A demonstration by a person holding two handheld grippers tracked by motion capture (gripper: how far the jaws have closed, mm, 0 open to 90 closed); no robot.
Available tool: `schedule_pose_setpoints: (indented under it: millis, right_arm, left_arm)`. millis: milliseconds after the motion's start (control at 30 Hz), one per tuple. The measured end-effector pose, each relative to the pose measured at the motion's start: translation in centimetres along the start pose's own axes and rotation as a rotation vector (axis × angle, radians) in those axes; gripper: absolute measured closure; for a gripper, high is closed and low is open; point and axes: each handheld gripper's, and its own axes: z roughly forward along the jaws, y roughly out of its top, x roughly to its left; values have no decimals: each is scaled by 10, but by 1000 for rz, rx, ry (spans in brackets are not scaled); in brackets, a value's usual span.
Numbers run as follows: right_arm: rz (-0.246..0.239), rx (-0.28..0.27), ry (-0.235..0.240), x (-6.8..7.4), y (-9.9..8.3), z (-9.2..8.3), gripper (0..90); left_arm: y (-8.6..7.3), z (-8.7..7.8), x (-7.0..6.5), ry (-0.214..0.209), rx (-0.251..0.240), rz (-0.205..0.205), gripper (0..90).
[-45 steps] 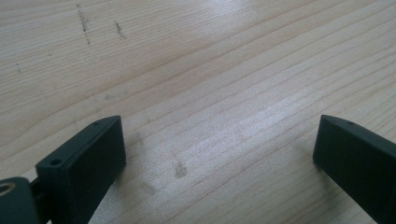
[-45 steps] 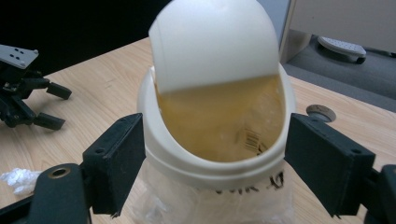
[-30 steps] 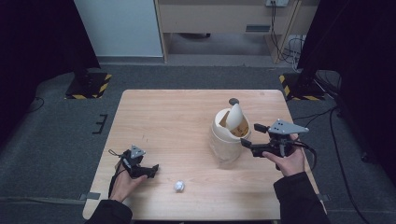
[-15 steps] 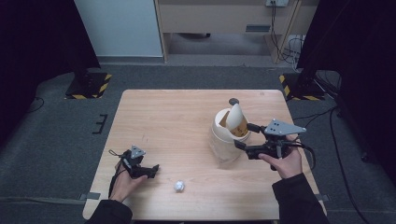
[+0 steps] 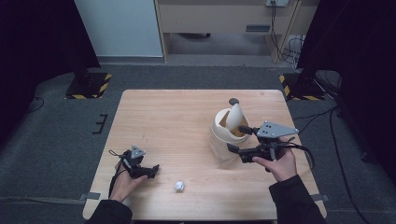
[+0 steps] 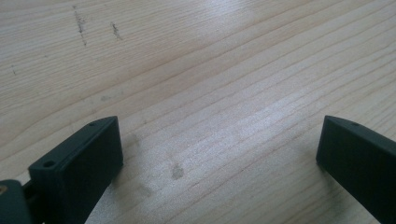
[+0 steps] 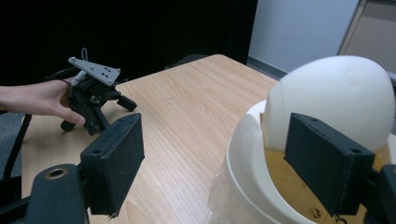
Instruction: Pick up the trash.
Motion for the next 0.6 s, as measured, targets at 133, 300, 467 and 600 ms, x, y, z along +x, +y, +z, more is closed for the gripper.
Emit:
schedule_pose_setpoints:
  millis: [133, 300, 467, 600]
  right_arm:
    - [-8, -10, 16, 5, 3, 2, 206]
    - [-15, 3, 42, 12, 1, 10, 209]
    - [-35, 25, 79, 24, 1, 23, 211]
    - [-35, 30, 103, 31, 0, 32, 212]
  left_arm:
    - [0, 0, 0, 0, 0, 0, 0]
    - [0, 0, 0, 0, 0, 0, 0]
    - [0, 0, 0, 0, 0, 0, 0]
    - [0, 0, 0, 0, 0, 0, 0]
